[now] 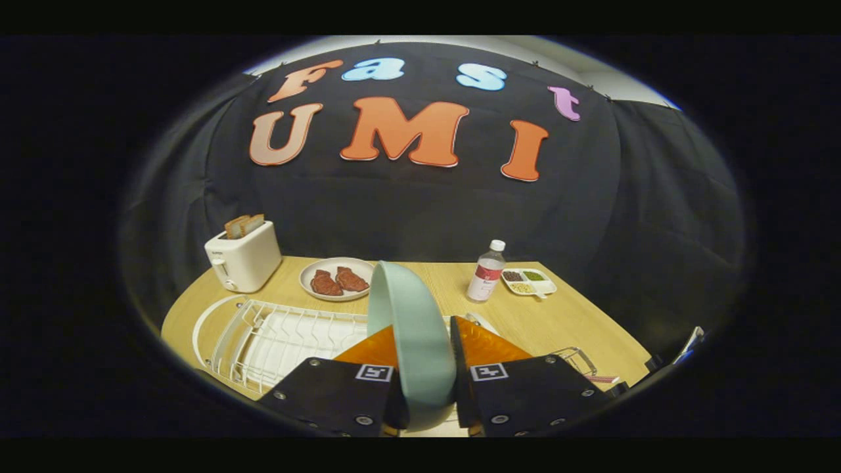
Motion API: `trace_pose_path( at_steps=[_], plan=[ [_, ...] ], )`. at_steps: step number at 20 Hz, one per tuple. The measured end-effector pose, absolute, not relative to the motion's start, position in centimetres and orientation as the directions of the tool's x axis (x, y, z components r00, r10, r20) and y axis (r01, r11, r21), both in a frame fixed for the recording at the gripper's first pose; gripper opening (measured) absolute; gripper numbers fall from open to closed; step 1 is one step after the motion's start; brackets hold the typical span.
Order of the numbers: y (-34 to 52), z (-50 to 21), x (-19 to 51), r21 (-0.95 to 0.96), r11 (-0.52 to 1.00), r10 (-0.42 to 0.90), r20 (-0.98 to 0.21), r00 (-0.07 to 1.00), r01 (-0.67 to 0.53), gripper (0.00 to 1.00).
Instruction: Take the plate from the dish rack, then take the spoon from the basket and place it into the plate.
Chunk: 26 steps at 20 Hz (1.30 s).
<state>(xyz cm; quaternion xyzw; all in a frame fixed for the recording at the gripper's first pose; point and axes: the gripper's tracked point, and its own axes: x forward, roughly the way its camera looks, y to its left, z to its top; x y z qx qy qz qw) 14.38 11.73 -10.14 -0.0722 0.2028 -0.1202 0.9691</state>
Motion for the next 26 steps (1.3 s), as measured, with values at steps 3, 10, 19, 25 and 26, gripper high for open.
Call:
trace_pose_path(
  at_steps=[3, 10, 19, 25, 26],
  plan=[
    [11.5, -8.9, 12.5, -0.177, 0.967, -0.237, -0.353, 0.905, 0.184, 0.28],
    [10.2, -7.7, 5.8, -0.088, 0.987, -0.156, -0.328, 0.932, 0.135, 0.28],
    [10.4, -12.3, -2.2, 0.15, 0.987, 0.0, -0.377, 0.926, 0.061, 0.28],
    [11.2, -18.8, -5.2, 0.34, 0.938, 0.089, -0.426, 0.9, 0.068, 0.28],
    [11.4, -20.2, -5.6, 0.376, 0.923, 0.103, -0.441, 0.892, 0.079, 0.28]
  ],
)
